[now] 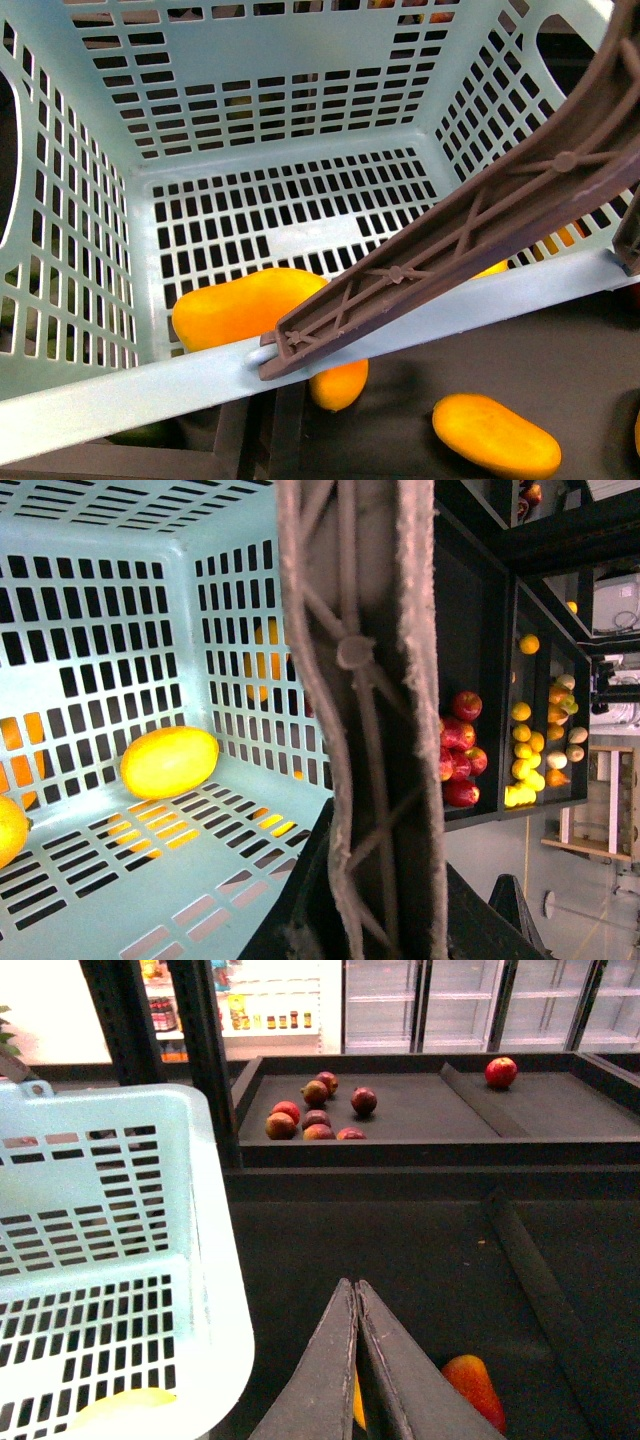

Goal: Pick lemon and mango into basket

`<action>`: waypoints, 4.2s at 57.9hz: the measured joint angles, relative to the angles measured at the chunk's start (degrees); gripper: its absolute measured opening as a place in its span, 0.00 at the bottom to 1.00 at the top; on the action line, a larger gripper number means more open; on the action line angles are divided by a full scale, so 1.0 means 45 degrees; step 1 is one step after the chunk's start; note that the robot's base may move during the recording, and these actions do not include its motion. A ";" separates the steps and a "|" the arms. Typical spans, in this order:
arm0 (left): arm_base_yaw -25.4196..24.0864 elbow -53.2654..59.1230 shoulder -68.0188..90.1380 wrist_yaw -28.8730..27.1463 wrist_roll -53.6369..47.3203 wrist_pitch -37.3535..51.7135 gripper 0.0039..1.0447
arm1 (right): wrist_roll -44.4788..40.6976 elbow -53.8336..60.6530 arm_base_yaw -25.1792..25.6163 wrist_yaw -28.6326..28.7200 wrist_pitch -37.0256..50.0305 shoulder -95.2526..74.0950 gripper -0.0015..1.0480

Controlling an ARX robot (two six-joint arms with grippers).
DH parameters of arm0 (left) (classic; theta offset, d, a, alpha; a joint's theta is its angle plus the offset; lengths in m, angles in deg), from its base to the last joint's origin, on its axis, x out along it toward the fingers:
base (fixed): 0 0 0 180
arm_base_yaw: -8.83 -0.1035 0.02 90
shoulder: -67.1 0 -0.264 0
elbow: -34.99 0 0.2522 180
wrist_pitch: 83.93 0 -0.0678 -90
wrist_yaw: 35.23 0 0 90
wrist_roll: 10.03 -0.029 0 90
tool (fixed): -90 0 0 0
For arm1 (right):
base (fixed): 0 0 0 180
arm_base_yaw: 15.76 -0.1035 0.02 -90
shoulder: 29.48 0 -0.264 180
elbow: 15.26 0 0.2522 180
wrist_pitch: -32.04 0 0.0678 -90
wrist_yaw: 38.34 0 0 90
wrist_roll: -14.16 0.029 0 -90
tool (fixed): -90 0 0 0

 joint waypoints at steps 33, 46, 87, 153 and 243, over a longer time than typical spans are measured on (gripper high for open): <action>0.0000 0.0000 0.0000 0.0010 0.0000 0.0000 0.06 | 0.0000 0.0000 -0.0019 -0.0005 -0.4177 0.3910 0.02; 0.0000 0.0000 0.0000 0.0010 0.0010 0.0000 0.06 | -0.0005 0.0000 -0.0024 -0.0005 -0.4313 0.4250 0.02; 0.0000 0.0000 0.0000 0.0010 0.0005 0.0000 0.06 | -0.0005 0.0000 -0.0024 -0.0005 -0.4313 0.4265 0.93; 0.0029 0.0000 0.0000 0.0102 0.0049 0.0000 0.06 | -0.0005 0.0000 -0.0049 -0.0010 -0.4352 0.4303 0.92; -0.2841 -0.6392 0.8179 -0.6737 0.6693 0.1185 0.06 | -0.0005 0.0000 -0.0044 -0.0005 -0.4352 0.4299 0.92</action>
